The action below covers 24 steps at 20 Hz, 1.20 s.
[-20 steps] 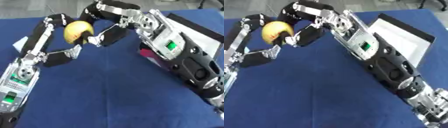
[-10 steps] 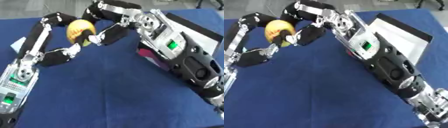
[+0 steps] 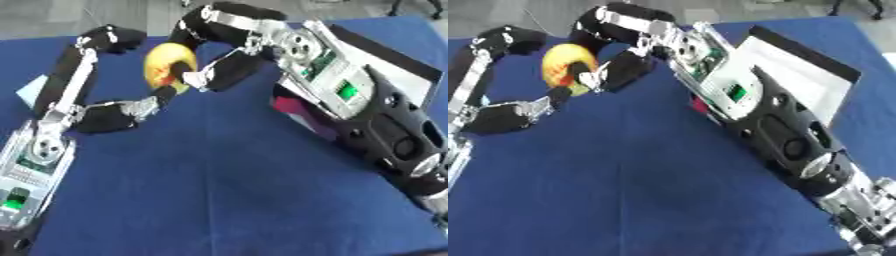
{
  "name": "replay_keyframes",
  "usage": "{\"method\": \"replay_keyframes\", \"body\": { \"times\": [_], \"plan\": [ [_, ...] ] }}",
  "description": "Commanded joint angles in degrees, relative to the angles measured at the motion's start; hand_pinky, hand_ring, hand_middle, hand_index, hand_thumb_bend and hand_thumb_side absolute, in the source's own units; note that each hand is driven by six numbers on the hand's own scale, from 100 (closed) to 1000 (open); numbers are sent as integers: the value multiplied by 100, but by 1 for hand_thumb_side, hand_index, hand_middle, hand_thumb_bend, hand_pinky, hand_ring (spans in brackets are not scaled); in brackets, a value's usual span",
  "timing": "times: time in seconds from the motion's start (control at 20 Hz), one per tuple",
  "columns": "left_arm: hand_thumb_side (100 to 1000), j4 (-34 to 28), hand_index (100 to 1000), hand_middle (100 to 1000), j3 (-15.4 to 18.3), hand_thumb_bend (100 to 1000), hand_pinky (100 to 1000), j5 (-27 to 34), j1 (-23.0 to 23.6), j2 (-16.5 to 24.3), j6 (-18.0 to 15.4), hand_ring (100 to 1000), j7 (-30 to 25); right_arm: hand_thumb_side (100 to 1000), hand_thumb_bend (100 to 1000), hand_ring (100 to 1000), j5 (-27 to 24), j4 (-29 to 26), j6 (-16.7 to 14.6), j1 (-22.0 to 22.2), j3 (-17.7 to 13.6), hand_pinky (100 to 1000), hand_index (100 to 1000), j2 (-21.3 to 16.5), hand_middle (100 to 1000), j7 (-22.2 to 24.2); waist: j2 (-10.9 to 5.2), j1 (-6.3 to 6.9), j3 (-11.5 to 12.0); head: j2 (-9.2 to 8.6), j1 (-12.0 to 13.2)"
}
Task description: Pick up the objects with one hand, pass them to the other hand, and then place them into the box on the other side of the table.
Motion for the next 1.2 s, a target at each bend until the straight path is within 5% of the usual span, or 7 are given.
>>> {"method": "replay_keyframes", "body": {
  "times": [0.05, 0.35, 0.4, 1.2],
  "plan": [
    [568, -33, 806, 696, 104, 533, 781, -21, 33, 192, 7, 743, 72, 100, 100, 620, -59, -65, 35, -29, -159, 871, 562, -191, 487, -76, -184, 21, -27, 30, -25],
    [590, 136, 797, 687, 181, 468, 776, -30, 283, 338, 106, 738, 257, 100, 100, 621, -264, -175, 134, 111, -370, 872, 565, -428, 490, -274, -225, 43, -136, 58, -76],
    [563, 151, 793, 683, 185, 397, 774, -28, 297, 343, 115, 736, 280, 100, 100, 622, -292, -194, 150, 126, -385, 872, 573, -460, 497, -291, -228, 44, -145, 60, -82],
    [543, 177, 783, 686, 357, 303, 778, -15, 505, 579, 325, 737, 459, 100, 100, 629, -603, 47, 165, 1279, -1489, 873, 581, -1912, 505, -1355, -276, 104, -288, 59, -355]
  ]
}}
